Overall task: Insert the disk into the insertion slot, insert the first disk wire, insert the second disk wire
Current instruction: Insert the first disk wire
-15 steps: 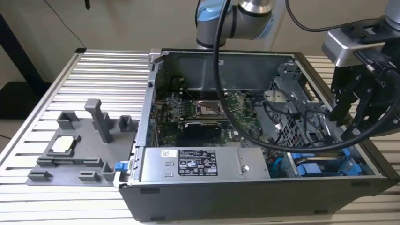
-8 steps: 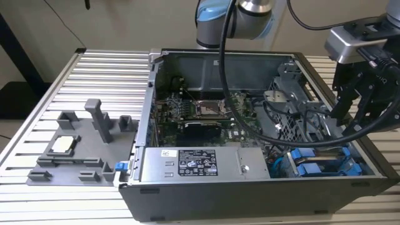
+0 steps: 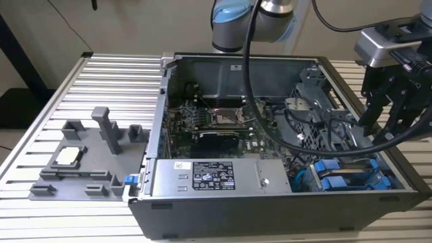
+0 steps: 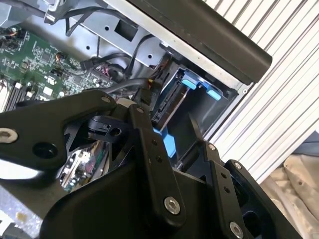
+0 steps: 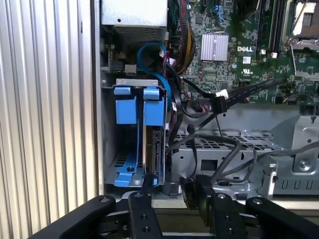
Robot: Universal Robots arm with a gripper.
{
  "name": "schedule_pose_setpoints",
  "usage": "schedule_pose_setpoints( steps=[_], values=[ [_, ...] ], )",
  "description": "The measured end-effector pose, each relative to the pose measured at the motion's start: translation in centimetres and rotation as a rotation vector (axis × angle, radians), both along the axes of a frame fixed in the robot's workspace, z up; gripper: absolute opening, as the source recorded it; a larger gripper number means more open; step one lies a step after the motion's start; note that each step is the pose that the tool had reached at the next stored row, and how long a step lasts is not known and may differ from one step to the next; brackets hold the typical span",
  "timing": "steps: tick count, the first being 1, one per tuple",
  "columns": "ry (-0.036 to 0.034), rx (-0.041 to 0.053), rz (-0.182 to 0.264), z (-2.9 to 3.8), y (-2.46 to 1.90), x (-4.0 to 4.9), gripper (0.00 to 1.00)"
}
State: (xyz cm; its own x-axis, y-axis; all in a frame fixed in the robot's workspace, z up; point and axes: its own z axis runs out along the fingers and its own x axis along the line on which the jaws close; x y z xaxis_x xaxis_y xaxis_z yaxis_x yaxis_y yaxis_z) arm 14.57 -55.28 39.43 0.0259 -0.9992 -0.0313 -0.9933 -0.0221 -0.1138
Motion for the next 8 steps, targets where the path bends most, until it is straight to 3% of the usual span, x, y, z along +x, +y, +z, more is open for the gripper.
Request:
schedule_pose_setpoints(
  steps=[8],
  values=[
    [-0.0051,0.0013,0.009,-0.29,0.36,0.11,0.47]
  ],
)
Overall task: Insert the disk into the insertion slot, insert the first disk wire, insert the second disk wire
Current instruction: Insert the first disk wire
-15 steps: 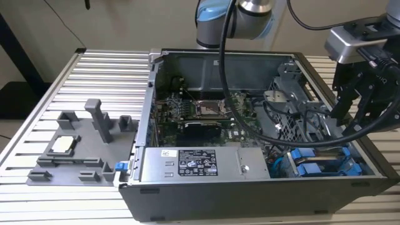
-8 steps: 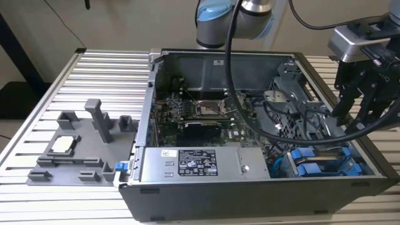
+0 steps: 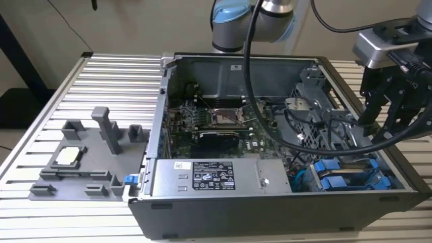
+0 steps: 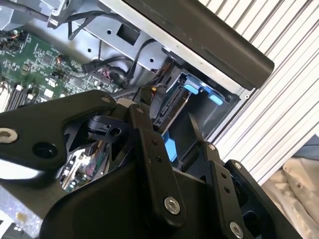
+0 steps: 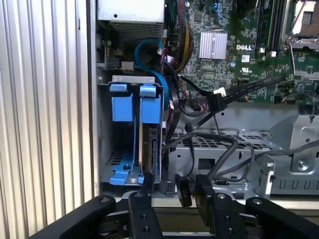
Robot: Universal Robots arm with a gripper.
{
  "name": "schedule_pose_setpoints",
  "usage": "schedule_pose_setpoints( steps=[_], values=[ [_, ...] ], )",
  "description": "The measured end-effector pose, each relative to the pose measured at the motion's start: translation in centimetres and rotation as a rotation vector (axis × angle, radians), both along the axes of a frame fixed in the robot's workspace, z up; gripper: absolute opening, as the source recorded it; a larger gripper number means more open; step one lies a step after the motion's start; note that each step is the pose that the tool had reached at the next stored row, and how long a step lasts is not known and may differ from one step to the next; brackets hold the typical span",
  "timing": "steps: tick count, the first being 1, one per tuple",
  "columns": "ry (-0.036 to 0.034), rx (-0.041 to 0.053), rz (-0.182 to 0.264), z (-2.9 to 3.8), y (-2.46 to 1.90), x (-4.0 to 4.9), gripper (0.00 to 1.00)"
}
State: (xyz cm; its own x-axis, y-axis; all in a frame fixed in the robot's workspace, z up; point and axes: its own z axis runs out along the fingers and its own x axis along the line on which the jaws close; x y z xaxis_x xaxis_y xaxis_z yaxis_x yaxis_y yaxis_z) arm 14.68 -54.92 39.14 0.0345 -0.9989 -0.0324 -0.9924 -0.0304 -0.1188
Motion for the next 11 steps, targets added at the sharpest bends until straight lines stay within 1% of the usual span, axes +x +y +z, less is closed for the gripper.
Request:
schedule_pose_setpoints(
  steps=[5,11],
  values=[
    [-0.0004,-0.0001,0.005,-0.04,0.03,0.33,0.47],
    [-0.0005,0.0001,0.005,-0.06,0.04,0.34,0.47]
  ],
)
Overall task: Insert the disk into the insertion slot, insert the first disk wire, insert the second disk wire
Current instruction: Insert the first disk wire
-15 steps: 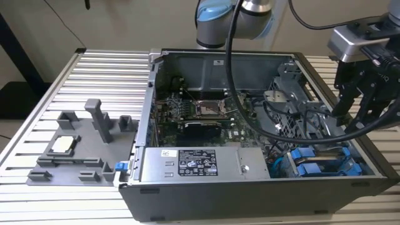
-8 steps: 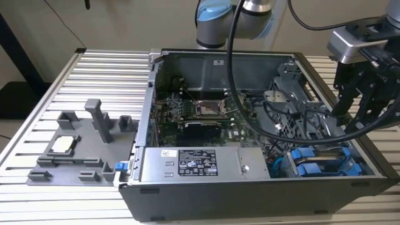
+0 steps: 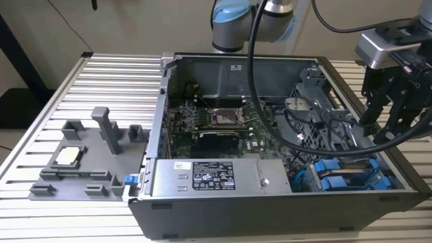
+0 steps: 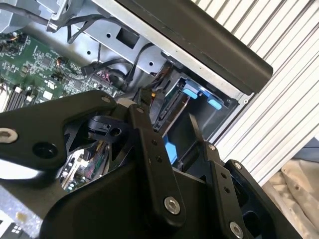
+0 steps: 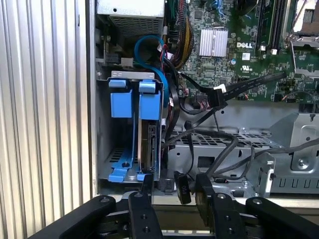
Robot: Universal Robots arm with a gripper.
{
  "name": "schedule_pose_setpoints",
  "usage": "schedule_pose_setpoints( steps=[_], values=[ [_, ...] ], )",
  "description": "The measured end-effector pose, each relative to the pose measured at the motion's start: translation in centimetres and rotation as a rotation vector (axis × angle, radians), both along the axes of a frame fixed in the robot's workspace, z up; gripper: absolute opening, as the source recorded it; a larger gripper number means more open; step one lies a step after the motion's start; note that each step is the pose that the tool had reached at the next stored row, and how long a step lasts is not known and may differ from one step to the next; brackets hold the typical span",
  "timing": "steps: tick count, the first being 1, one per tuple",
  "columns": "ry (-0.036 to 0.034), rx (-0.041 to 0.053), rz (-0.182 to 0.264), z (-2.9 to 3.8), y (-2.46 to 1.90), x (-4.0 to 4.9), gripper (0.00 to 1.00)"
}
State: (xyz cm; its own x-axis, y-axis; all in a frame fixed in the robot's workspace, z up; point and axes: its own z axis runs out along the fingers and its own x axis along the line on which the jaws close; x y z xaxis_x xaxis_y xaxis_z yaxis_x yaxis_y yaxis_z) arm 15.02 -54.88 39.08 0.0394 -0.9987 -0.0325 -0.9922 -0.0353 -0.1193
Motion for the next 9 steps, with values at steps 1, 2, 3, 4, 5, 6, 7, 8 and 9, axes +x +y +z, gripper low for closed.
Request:
schedule_pose_setpoints(
  steps=[1,2,3,4,5,6,7,8,9],
  values=[
    [0.0000,-0.0002,0.000,0.01,0.01,0.00,0.47],
    [0.0000,-0.0002,0.000,0.01,0.01,0.00,0.45],
    [0.0000,-0.0002,0.000,0.01,0.01,0.00,0.38],
    [0.0000,-0.0001,0.000,0.00,0.02,0.00,0.38],
    [0.0000,-0.0001,0.000,0.01,0.02,0.00,0.32],
    [0.0000,-0.0002,0.000,0.01,0.02,0.00,0.26],
    [0.0000,-0.0002,0.000,0.01,0.03,0.00,0.26],
    [0.0000,-0.0002,0.000,0.01,0.03,0.00,0.20],
    [0.0000,-0.0001,0.000,0.01,0.03,0.00,0.20]
  ],
)
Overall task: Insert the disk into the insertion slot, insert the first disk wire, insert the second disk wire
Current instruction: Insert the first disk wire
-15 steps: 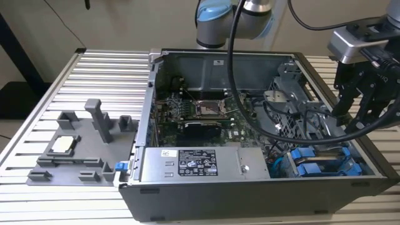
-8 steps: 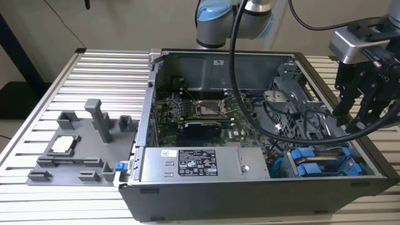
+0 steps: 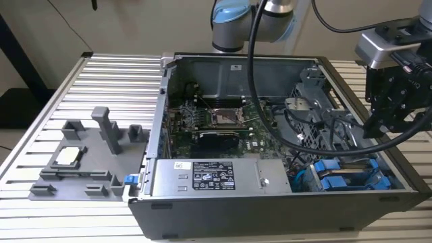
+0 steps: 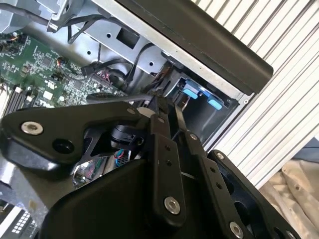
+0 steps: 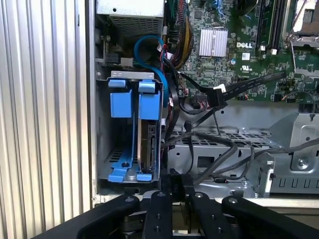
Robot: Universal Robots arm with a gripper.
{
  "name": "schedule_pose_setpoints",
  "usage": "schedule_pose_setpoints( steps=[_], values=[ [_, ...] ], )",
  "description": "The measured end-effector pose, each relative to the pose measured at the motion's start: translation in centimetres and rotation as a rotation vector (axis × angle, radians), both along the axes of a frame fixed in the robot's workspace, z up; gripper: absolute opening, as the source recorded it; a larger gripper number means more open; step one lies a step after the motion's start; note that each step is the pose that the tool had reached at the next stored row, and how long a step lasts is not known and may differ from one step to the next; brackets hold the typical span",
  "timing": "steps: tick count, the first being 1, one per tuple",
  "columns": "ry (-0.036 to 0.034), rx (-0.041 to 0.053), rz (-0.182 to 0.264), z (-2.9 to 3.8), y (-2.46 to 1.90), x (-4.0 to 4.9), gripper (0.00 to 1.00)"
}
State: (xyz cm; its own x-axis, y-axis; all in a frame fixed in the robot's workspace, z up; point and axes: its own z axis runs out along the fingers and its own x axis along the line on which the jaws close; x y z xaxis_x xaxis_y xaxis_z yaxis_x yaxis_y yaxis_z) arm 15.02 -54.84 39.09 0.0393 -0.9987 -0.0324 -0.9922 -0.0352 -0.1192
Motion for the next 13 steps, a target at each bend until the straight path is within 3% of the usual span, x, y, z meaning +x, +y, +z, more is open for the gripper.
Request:
schedule_pose_setpoints(
  steps=[4,5,9,10,11,13],
  values=[
    [0.0024,-0.0003,0.000,0.01,0.01,0.04,0.19],
    [0.0110,-0.0005,0.000,0.00,0.01,0.11,0.19],
    [0.0764,-0.0046,0.000,-0.02,-0.09,0.66,0.19],
    [0.0897,-0.0050,0.000,-0.04,-0.11,0.83,0.19],
    [0.0989,-0.0051,0.000,-0.07,-0.17,0.98,0.19],
    [0.1074,-0.0050,0.000,-0.26,-0.41,1.31,0.19]
  ],
)
